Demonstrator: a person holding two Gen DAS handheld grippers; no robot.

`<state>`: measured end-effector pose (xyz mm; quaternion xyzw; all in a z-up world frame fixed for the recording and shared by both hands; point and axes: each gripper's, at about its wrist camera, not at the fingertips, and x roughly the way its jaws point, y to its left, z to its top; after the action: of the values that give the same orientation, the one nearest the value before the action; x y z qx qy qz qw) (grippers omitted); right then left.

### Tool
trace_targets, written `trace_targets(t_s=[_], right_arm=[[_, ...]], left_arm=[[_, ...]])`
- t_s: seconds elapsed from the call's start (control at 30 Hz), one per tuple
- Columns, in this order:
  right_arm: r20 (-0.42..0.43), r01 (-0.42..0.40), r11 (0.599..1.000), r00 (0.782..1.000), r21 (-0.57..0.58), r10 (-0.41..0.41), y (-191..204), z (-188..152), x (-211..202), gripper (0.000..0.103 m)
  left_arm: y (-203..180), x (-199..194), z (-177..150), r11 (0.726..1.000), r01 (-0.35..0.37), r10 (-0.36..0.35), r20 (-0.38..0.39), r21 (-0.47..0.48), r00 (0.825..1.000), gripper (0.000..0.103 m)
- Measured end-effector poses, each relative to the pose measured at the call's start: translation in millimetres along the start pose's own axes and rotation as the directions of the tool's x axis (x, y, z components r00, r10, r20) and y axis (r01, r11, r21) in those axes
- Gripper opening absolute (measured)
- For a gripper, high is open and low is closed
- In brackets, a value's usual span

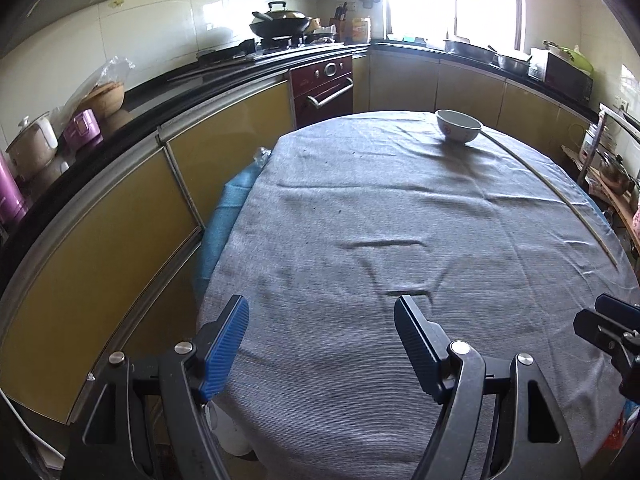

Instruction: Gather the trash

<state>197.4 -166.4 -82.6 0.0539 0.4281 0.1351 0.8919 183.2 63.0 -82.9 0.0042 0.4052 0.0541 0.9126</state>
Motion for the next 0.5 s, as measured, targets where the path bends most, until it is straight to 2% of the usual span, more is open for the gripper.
trace_targets(t_s=[0.27,0.5], right_arm=[[-0.04,-0.038,0.998,0.999,-0.043,0.036,26.3,0.4,22.9,0.066],[-0.034,-0.065,0.996,0.997,-0.06,0.063,32.8,-6.0,18.4,0.066]], left_arm=[[23.9,4.5,-1.7,0.998,-0.044,0.043,-0.015,-0.036,0.999,0.076],[19.4,-11.2,-1.0,0.998,-0.062,0.062,0.005,-0.02,0.998,0.076]])
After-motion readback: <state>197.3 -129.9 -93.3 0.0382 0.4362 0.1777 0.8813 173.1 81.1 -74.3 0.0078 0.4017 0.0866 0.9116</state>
